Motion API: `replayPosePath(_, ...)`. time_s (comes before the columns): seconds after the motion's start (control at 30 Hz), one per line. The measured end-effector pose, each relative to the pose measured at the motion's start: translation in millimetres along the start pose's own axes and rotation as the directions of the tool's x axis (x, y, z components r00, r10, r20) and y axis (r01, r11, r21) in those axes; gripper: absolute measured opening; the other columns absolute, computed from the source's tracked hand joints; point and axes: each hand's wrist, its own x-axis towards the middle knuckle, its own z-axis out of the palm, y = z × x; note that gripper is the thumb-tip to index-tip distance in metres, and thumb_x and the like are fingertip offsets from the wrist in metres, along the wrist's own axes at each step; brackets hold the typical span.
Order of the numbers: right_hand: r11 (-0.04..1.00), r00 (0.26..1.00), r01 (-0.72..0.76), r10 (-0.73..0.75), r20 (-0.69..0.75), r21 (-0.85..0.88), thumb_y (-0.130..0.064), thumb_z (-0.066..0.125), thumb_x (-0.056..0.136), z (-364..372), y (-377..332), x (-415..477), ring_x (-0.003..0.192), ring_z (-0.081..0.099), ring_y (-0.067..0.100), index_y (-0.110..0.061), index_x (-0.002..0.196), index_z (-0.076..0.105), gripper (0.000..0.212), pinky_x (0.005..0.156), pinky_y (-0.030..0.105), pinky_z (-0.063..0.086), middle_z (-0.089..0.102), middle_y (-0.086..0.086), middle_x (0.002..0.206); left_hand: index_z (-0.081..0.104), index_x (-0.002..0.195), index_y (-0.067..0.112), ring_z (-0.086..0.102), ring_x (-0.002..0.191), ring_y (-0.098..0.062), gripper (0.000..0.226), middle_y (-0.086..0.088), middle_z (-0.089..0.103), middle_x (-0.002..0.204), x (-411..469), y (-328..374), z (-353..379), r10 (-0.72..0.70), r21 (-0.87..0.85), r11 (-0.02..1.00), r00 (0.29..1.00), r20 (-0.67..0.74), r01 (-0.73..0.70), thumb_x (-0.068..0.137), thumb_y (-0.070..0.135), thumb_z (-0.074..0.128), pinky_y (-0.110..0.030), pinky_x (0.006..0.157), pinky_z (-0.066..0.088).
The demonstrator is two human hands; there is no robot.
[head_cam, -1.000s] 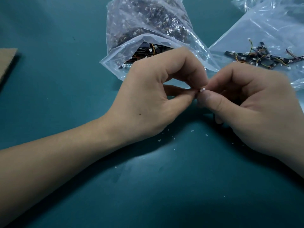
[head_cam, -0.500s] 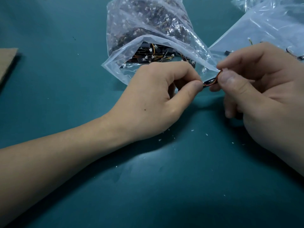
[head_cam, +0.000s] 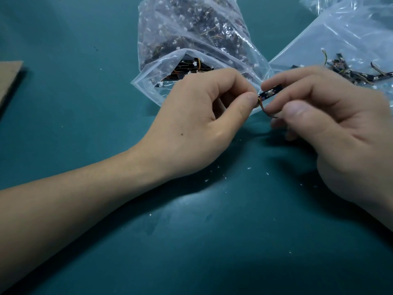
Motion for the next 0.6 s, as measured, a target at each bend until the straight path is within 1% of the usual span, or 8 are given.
replayPosePath(0.07,0.998,0.996,-0.024,0.029,-0.089,0.057,-0.039,0.057,0.098,0.6,-1.3,0.2,0.063,0.053,0.032,-0.027,0.094,0.061,0.014,0.054,0.045,0.039,0.063,0.015,0.083,0.071,0.087,0.012,0.048,0.058,-0.001,0.015,0.016,0.056,0.065,-0.6,-0.5,-0.6,0.016,-0.009,1.000,1.000,0.019,-0.016,0.099,0.014,0.063,-0.015,0.059,0.038)
replayPosePath(0.1,0.996,0.993,-0.042,0.051,-0.104,0.084,-0.041,0.058,0.097,0.7,-1.6,0.3,0.058,0.047,0.033,-0.030,0.092,0.058,0.012,0.051,0.045,0.034,0.057,0.017,0.075,0.071,0.087,0.011,0.048,0.059,-0.001,0.015,0.016,0.056,0.065,-1.0,-0.7,-0.8,0.025,-0.014,1.000,0.999,0.033,-0.025,0.098,0.013,0.062,-0.016,0.060,0.039)
replayPosePath(0.17,0.992,0.996,-0.081,0.085,-0.041,0.100,-0.044,0.057,0.096,0.7,-0.7,0.9,0.054,0.044,0.033,-0.028,0.089,0.058,0.018,0.048,0.040,0.033,0.053,0.013,0.066,0.072,0.087,0.010,0.048,0.059,-0.003,0.015,0.013,0.058,0.066,-1.7,-0.4,-1.0,0.036,-0.012,0.999,0.997,0.070,-0.035,0.098,0.013,0.062,-0.016,0.060,0.039)
replayPosePath(0.23,0.997,0.996,-0.068,0.069,0.063,-0.024,-0.045,0.055,0.098,1.3,0.6,0.5,0.053,0.049,0.025,-0.022,0.085,0.062,0.027,0.049,0.037,0.037,0.055,0.007,0.063,0.072,0.085,0.010,0.050,0.059,-0.007,0.015,0.007,0.061,0.067,-2.5,0.1,-1.1,0.040,-0.003,0.999,0.994,0.101,-0.040,0.097,0.012,0.063,-0.018,0.059,0.040)
replayPosePath(0.3,0.992,0.991,-0.056,0.069,0.111,-0.116,-0.043,0.054,0.099,2.1,0.0,-0.3,0.053,0.050,0.020,-0.021,0.079,0.062,0.031,0.050,0.034,0.040,0.056,0.004,0.062,0.072,0.084,0.010,0.051,0.059,-0.010,0.015,0.006,0.061,0.066,-3.0,0.7,-1.1,0.046,0.001,0.999,0.993,0.110,-0.046,0.097,0.012,0.064,-0.020,0.059,0.042)
replayPosePath(0.43,0.992,0.991,-0.118,0.115,0.072,0.049,-0.036,0.055,0.097,0.1,-1.9,0.9,0.046,0.046,0.011,-0.019,0.074,0.063,0.029,0.046,0.018,0.035,0.057,0.000,0.056,0.073,0.088,0.010,0.053,0.058,-0.015,0.018,0.001,0.062,0.065,-3.7,2.1,-1.8,0.035,-0.017,0.999,0.991,0.127,-0.033,0.098,0.019,0.061,-0.020,0.057,0.040)
replayPosePath(0.5,0.992,0.991,-0.115,0.111,0.076,0.056,-0.035,0.055,0.096,-0.6,-2.4,1.9,0.046,0.046,0.011,-0.021,0.072,0.063,0.029,0.047,0.018,0.035,0.055,-0.008,0.052,0.073,0.088,0.011,0.052,0.056,-0.011,0.016,0.008,0.060,0.064,-4.0,3.0,-2.2,0.032,-0.013,0.999,0.989,0.147,-0.031,0.097,0.018,0.062,-0.018,0.057,0.039)
replayPosePath(0.6,0.996,0.990,-0.090,0.086,0.110,0.026,-0.034,0.053,0.097,1.3,-3.8,0.9,0.044,0.050,0.014,-0.024,0.074,0.062,0.027,0.045,0.019,0.038,0.055,-0.012,0.052,0.071,0.084,0.011,0.049,0.056,-0.008,0.015,0.012,0.056,0.062,-3.4,2.7,-2.8,0.025,-0.008,1.000,0.989,0.147,-0.024,0.096,0.015,0.064,-0.015,0.058,0.037)
